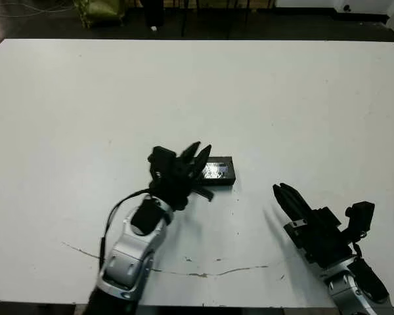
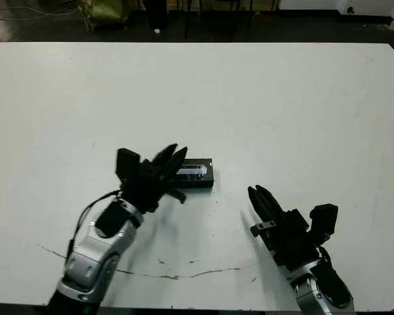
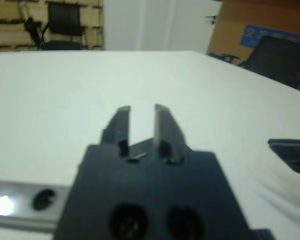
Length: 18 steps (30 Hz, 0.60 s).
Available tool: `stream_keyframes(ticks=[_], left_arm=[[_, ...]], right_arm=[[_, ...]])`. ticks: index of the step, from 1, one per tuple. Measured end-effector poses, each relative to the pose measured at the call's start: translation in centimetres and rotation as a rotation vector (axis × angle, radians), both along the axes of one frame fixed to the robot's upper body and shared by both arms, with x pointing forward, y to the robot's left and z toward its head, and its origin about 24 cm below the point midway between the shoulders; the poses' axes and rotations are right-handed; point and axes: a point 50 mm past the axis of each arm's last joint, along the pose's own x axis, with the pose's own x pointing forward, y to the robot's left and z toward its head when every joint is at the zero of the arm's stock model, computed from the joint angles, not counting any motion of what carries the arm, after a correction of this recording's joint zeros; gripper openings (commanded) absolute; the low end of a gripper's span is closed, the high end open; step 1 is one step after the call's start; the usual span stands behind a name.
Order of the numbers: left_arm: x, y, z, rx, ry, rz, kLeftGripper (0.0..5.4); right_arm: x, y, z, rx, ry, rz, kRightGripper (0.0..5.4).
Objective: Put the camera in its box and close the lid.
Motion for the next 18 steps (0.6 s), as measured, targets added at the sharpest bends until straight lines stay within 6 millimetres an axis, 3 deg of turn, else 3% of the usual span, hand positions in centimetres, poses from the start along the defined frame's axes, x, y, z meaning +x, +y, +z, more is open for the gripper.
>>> stream_keyframes(ticks=[7,18], left_arm=[[0.7,-0.3,-1.1,0.044,0.072,0.006,0.01],[1.4,-0.2,-0.9,0.059,0.237,0.007,0.01]], right_arm=[[0.0,0.0,-0.1,0.009,-0.003,0.012,0.0],[-0.1,0.0,-0.2,-0.024,-0.001,-0.004,0.0]])
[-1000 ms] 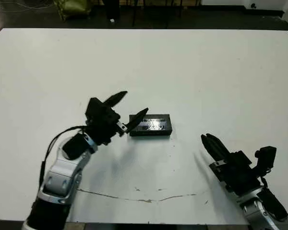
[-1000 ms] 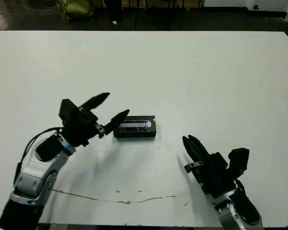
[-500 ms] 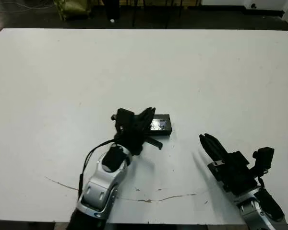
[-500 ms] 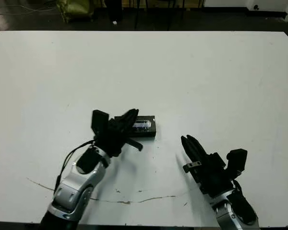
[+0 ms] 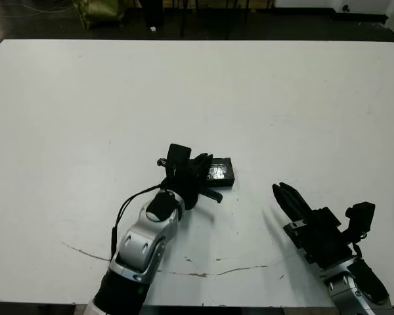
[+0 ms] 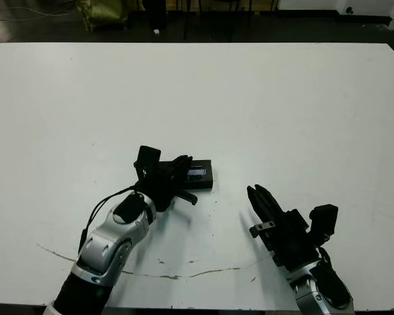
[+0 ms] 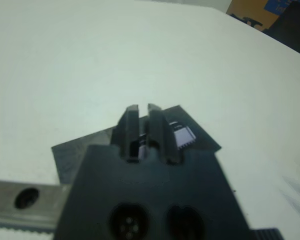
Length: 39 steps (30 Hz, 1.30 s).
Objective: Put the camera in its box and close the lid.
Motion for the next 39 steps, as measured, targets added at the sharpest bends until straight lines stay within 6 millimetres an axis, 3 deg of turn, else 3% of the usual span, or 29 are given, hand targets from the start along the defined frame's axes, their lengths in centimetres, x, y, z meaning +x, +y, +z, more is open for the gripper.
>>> stream_keyframes(ticks=[9,15,18,24,29,34,39], left_arm=[[0.1,0.7,-0.4,0.018,0.053,-0.017,0.01],[-1.6,2.1,0.1,-0.023,0.02,-0.014,0.01],[-2.6,4.2,0.7,-0.035,-0.057,-0.018,0.01],[-2.6,8.7,5.5,-0.001,-0.386,0.069,0.01],[-2.6,12.1,7.7,-0.011,-0.534,0.189,0.01],[-2.3,15.1,7.9,-0.003,-0.601,0.318,0.01],[-2.3,16.7,7.1,-0.097,-0.553,0.366,0.01]], right_arm=[[-0.1,-0.2,0.1,-0.028,-0.011,-0.019,0.0],[-0.3,-0.1,0.7,-0.04,-0.036,-0.031,0.0],[-0.4,-0.2,1.4,-0.043,-0.06,-0.047,0.0],[0.2,-1.2,2.3,-0.074,-0.098,-0.09,0.0],[1.5,-2.2,4.4,-0.096,-0.18,-0.096,0.0],[3.1,-2.3,6.2,-0.145,-0.264,-0.109,0.0],[4.7,-2.4,7.3,-0.181,-0.357,-0.124,0.0]])
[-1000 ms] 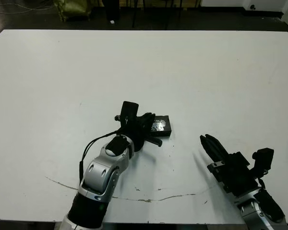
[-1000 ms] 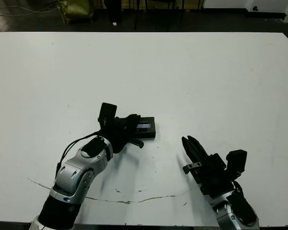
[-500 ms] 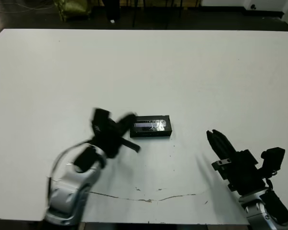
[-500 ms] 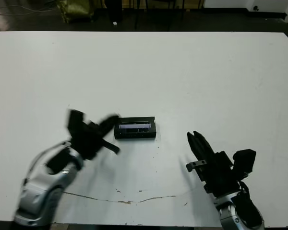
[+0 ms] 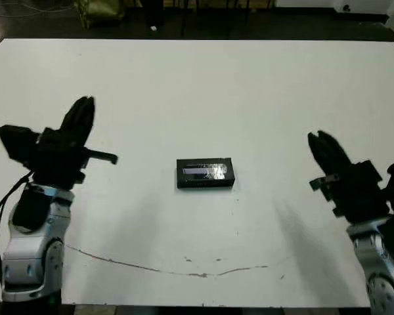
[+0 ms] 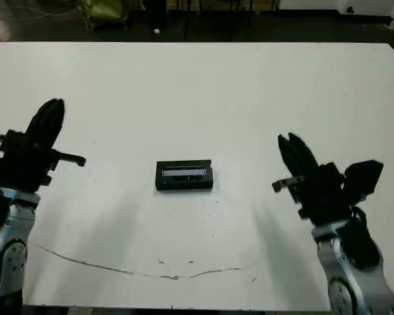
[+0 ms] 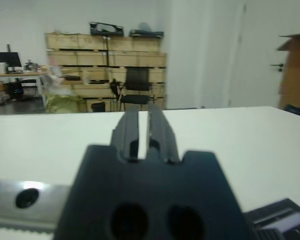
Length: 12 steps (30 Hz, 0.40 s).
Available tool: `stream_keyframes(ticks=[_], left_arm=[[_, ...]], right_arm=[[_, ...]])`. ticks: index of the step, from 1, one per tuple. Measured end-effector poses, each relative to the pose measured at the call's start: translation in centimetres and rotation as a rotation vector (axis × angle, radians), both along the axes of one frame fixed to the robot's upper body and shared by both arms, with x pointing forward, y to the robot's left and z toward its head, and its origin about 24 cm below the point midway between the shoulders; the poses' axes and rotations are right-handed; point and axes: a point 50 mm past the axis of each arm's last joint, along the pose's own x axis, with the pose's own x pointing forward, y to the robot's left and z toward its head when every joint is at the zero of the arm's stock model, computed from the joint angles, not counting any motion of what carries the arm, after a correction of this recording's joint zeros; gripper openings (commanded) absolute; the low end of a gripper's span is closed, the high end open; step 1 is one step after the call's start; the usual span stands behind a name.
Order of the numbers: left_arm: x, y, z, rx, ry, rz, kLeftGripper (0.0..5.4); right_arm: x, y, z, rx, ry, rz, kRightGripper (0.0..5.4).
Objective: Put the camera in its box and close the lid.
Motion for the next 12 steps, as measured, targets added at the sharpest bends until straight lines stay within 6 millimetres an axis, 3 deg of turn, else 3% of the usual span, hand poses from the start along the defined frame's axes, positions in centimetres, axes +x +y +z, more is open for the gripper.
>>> stream_keyframes(ticks=[12], left_arm=[[-0.2,0.6,-1.0,-0.09,0.06,0.045,0.01]], right_arm=[[2.1,0.7,0.9,-0.045,-0.057,-0.041,0.0]])
